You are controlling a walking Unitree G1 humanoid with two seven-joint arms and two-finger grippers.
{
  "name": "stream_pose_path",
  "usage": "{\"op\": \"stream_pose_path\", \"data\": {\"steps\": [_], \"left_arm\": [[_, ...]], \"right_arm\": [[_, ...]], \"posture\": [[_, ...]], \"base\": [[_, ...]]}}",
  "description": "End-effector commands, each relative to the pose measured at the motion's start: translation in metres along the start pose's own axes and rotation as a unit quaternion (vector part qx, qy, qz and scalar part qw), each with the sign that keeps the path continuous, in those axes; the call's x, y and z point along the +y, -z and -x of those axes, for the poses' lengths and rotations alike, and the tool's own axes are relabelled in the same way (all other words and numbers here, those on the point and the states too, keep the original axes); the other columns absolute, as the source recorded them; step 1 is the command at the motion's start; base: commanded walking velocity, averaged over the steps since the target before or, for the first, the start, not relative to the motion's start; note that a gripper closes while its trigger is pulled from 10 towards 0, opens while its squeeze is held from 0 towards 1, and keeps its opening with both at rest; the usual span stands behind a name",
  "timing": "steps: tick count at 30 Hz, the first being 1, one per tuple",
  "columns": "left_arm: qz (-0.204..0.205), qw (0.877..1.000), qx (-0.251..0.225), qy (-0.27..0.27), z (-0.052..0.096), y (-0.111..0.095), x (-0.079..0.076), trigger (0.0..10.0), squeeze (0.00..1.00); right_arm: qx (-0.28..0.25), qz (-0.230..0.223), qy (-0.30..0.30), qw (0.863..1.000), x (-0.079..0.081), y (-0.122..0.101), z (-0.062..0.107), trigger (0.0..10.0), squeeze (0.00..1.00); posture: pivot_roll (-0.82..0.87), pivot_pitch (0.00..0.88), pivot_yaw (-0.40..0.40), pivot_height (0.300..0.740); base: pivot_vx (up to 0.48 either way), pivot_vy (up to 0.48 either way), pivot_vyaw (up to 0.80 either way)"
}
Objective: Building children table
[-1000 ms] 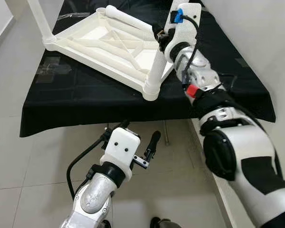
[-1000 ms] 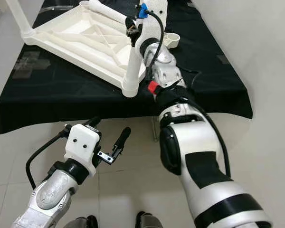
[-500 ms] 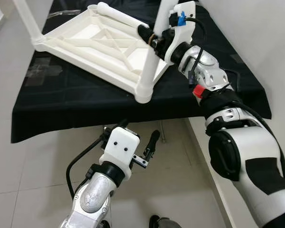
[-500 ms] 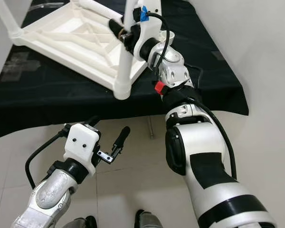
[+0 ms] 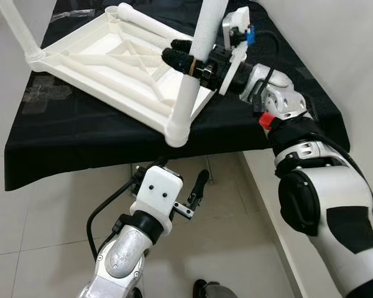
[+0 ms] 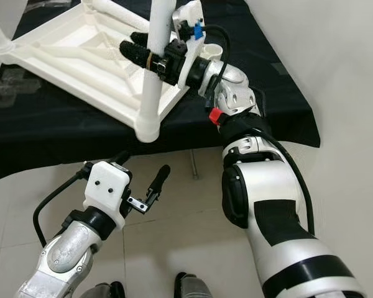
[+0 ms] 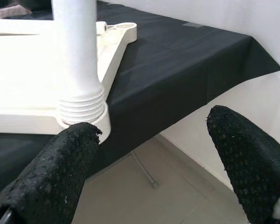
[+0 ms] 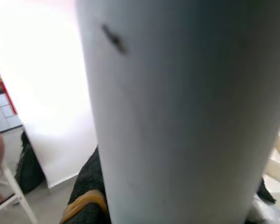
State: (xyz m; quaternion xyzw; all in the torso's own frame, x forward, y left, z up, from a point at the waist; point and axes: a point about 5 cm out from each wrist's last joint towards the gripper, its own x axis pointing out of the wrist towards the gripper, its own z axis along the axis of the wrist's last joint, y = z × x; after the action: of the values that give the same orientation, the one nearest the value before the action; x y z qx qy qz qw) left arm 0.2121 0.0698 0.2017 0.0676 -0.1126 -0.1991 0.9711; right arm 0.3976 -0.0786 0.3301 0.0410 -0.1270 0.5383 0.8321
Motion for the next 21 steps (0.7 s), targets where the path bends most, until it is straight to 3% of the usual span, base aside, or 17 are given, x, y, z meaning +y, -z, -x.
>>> {"op": "stream_pose_path", "data": {"steps": [1,2,3,4,5,6,7,8,9,11,12,13,14,19,21], "left_arm": [[-0.005,1.000,0.009,-0.003,0.002,0.005,0.000,10.0,0.00],[-0.005,1.000,0.009,-0.003,0.002,0.005,0.000,10.0,0.00],[-0.005,1.000,0.009,-0.003,0.002,0.005,0.000,10.0,0.00],[-0.006,1.000,0.009,-0.003,0.002,0.005,0.000,10.0,0.00],[-0.006,1.000,0.008,-0.002,0.002,0.005,0.000,10.0,0.00],[-0.006,1.000,0.008,-0.002,0.002,0.005,0.000,10.0,0.00],[-0.006,1.000,0.008,-0.001,0.002,0.005,0.000,10.0,0.00],[-0.006,1.000,0.008,-0.001,0.002,0.005,0.000,10.0,0.00],[-0.006,1.000,0.008,-0.001,0.002,0.005,0.000,10.0,0.00],[-0.007,1.000,0.008,0.001,0.002,0.005,0.000,10.0,0.00],[-0.007,1.000,0.008,0.001,0.002,0.005,0.000,10.0,0.00],[-0.007,1.000,0.008,0.002,0.002,0.005,0.000,10.0,0.00],[-0.007,1.000,0.008,0.002,0.002,0.005,0.000,10.0,0.00],[-0.009,1.000,0.007,0.002,0.002,0.005,0.000,10.0,0.00],[-0.008,1.000,0.006,0.001,0.002,0.004,0.000,10.0,0.00]], "right_arm": [[0.116,-0.002,0.119,0.986,-0.008,0.040,0.001,10.0,0.00],[0.155,0.028,0.181,0.971,-0.014,0.044,0.003,10.0,0.00],[0.155,0.028,0.181,0.971,-0.014,0.044,0.003,10.0,0.00],[0.176,0.057,0.244,0.952,-0.021,0.046,0.008,8.7,0.00],[0.190,0.071,0.299,0.932,-0.027,0.046,0.014,5.3,0.00],[0.190,0.071,0.299,0.932,-0.027,0.046,0.014,5.3,0.00],[0.193,0.089,0.333,0.919,-0.032,0.046,0.021,7.6,0.00],[0.194,0.093,0.334,0.918,-0.033,0.045,0.022,10.0,0.00],[0.194,0.093,0.334,0.918,-0.033,0.045,0.022,10.0,0.00],[0.165,0.064,0.281,0.943,-0.025,0.046,0.014,10.0,0.00],[0.165,0.064,0.281,0.943,-0.025,0.046,0.014,10.0,0.00],[0.140,0.037,0.245,0.959,-0.021,0.046,0.011,10.0,0.00],[0.135,0.030,0.238,0.961,-0.021,0.046,0.011,10.0,0.00],[0.130,0.020,0.251,0.959,-0.021,0.047,0.010,10.0,0.00],[0.146,0.028,0.267,0.952,-0.023,0.050,0.012,10.0,0.00]], "posture": [[0.12,0.216,-0.074,0.740],[0.12,0.216,-0.074,0.740],[0.12,0.216,-0.074,0.740],[0.11,0.214,-0.070,0.740],[0.11,0.213,-0.069,0.740],[0.11,0.213,-0.069,0.740],[0.11,0.209,-0.069,0.740],[0.11,0.209,-0.069,0.740],[0.11,0.209,-0.069,0.740],[0.11,0.205,-0.064,0.740],[0.11,0.205,-0.064,0.740],[0.11,0.204,-0.066,0.740],[0.11,0.204,-0.066,0.740],[0.11,0.202,-0.065,0.740],[0.11,0.205,-0.066,0.740]], "base": [[0.000,0.000,0.00],[0.000,0.000,0.00],[0.000,0.000,0.00],[0.000,0.000,0.00],[0.000,0.000,0.00],[0.000,0.000,0.00],[0.000,0.000,0.00],[0.000,0.000,0.00],[0.000,0.000,0.00],[0.000,0.000,0.00],[0.000,0.000,0.00],[0.000,0.000,0.00],[0.000,0.000,0.00],[0.000,0.000,0.00],[0.000,0.000,0.00]]}}
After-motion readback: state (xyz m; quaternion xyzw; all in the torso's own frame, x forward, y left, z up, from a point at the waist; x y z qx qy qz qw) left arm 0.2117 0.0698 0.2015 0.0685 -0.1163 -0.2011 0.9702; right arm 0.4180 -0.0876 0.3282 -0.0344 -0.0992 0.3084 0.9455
